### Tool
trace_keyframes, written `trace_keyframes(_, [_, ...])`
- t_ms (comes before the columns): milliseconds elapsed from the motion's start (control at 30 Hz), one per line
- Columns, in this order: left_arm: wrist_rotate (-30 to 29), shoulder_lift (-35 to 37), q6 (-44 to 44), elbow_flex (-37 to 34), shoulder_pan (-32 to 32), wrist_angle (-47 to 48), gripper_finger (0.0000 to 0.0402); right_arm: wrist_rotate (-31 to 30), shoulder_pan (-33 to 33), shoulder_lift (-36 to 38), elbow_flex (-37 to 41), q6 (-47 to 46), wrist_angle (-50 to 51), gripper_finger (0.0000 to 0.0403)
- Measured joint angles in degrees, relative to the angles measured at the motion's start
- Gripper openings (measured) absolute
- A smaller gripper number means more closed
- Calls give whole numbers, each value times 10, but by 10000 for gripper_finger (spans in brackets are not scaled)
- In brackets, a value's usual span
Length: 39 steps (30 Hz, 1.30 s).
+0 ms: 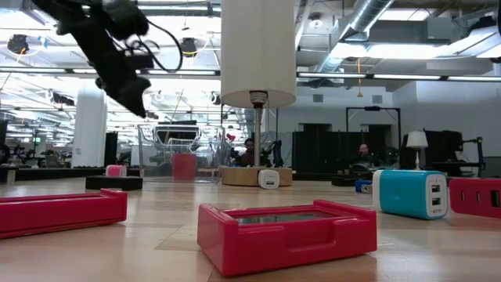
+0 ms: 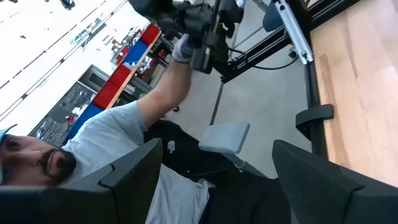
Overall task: Pick & Place Office items
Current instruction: Put the pink charger adapter into the transparent bin
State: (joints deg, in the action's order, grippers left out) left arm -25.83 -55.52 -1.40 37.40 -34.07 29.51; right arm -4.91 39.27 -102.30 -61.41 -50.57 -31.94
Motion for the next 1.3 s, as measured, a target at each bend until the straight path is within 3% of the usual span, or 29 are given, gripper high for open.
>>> trace_keyframes(333, [-30,-146,-128,135,-57,238,155,21,-16,0,0,-4,3,297])
trace_keyframes(467, [43,-188,-190,204,-89,351,169,21,-14,0,0,-4,3,297])
trace_keyframes(833, [30,-272,-344,236,-98,377,248,19,-3,0,0,5,4,297])
trace_keyframes(1067, [32,-331,-339,236,-101,343,301,15,6,0,0,11,16,297])
trace_keyframes(1300, [54,-369,-337,236,-127,335,308,-10,23,0,0,26,16,297])
